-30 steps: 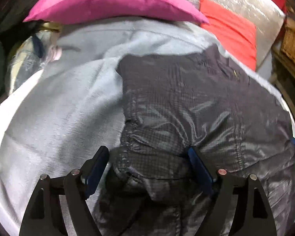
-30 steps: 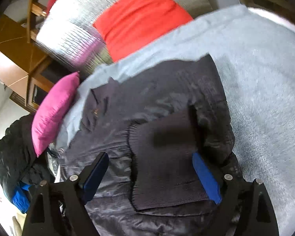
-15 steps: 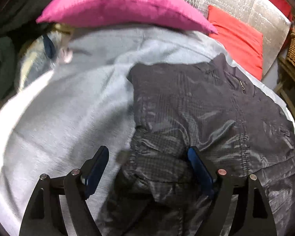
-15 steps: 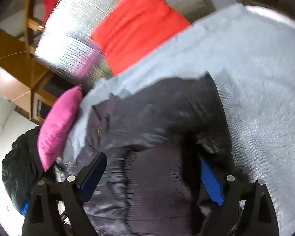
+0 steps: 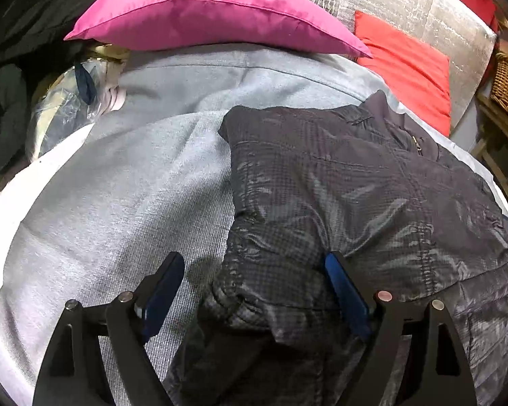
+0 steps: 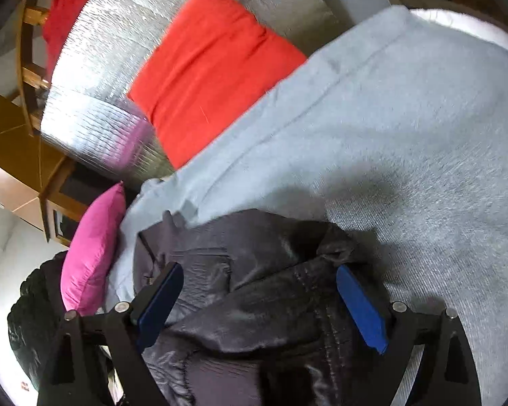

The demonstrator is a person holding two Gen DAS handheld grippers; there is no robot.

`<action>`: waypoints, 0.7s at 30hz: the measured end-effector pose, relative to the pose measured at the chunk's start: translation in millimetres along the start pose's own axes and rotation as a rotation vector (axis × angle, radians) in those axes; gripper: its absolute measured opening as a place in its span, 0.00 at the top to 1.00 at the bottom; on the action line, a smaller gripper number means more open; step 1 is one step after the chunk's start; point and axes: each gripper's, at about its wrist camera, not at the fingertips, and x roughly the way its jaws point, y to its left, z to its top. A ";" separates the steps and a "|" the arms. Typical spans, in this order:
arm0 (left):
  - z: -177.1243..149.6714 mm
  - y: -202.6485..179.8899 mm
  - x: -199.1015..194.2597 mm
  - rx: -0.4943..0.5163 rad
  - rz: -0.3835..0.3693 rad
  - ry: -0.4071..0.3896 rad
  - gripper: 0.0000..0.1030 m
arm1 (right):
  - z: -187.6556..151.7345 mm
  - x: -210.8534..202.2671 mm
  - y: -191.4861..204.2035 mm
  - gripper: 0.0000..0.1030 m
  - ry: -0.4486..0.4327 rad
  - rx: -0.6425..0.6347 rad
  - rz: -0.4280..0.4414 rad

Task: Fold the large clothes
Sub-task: 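Release the jacket and lift both tools away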

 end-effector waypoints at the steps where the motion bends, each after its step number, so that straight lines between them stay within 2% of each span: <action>1: 0.4 0.2 -6.6 -0.007 0.011 -0.008 0.17 | -3.1 -10.0 6.4 0.08 -0.019 -0.019 -0.002; 5: -3.6 -0.1 -46.6 -0.016 -0.018 -0.053 0.17 | -32.1 -64.3 34.6 0.08 -0.067 -0.152 0.009; 9: -27.1 -3.6 -105.5 0.020 -0.030 -0.102 0.17 | -94.8 -130.1 39.9 0.08 -0.083 -0.268 0.005; 14: -82.3 0.8 -165.1 0.027 -0.045 -0.118 0.17 | -209.1 -198.1 25.5 0.08 -0.067 -0.350 -0.047; 17: -122.7 3.6 -191.2 0.039 -0.033 -0.112 0.17 | -270.3 -230.2 6.4 0.08 -0.056 -0.334 -0.054; 21: -171.6 11.1 -212.7 0.018 -0.042 -0.075 0.17 | -329.6 -263.9 -5.0 0.08 -0.060 -0.327 -0.055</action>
